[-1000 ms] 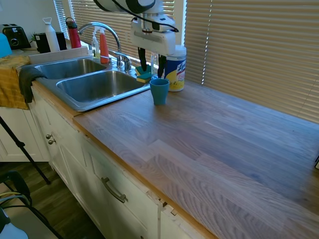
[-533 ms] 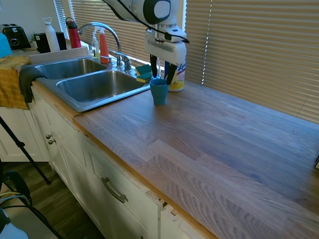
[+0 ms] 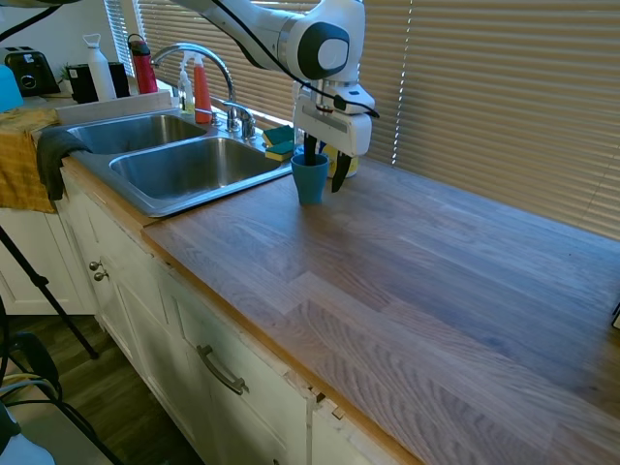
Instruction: Put the mug in the sink
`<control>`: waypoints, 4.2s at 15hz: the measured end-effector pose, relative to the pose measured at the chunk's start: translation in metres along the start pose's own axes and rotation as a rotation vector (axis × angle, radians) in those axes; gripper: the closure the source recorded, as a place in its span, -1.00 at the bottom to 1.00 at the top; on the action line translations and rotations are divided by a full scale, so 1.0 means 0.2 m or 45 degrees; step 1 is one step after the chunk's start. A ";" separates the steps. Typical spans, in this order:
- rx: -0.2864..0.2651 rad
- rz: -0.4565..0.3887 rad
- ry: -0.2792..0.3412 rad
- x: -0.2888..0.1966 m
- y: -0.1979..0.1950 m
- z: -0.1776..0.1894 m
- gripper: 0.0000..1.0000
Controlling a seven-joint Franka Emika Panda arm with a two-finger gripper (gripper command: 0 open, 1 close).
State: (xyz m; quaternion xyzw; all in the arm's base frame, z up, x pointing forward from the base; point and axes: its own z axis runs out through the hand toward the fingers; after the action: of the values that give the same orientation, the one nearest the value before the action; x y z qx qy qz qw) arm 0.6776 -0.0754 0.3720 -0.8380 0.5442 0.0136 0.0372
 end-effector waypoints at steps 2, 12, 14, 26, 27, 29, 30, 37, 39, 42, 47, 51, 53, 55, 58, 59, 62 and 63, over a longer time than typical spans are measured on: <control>-0.006 -0.001 -0.006 0.00 0.00 0.02 1.00; -0.010 -0.017 -0.020 -0.03 -0.03 0.07 1.00; -0.007 -0.024 -0.019 -0.04 -0.03 0.06 1.00; 0.077 -0.324 0.107 -0.44 -0.10 -0.30 1.00; 0.081 -0.377 0.129 -0.56 -0.11 -0.36 1.00; 0.082 -0.478 0.161 -0.83 -0.18 -0.41 1.00; 0.080 -0.521 0.167 -0.96 -0.21 -0.40 1.00; 0.035 -0.681 0.118 -1.42 -0.44 -0.32 1.00; 0.048 -0.737 0.099 -1.54 -0.54 -0.20 1.00; 0.096 -0.785 0.071 -1.66 -0.72 0.10 1.00; 0.131 -0.768 0.002 -1.58 -0.94 0.53 1.00; 0.082 -0.756 -0.039 -1.55 -1.01 0.78 1.00; 0.059 -0.749 -0.058 -1.54 -1.03 0.92 1.00; 0.062 -0.743 -0.067 -1.53 -1.04 0.99 1.00; 0.077 -0.737 -0.090 -1.53 -1.06 1.02 -1.00; 0.076 -0.736 -0.098 -1.53 -1.06 1.03 -1.00; 0.075 -0.735 -0.105 -1.52 -1.06 1.04 -1.00; 0.073 -0.736 -0.106 -1.52 -1.06 1.04 -1.00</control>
State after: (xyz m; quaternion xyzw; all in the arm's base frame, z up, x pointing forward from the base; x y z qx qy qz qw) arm 0.7504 0.3038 0.1940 -0.9556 0.2812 0.0214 0.0856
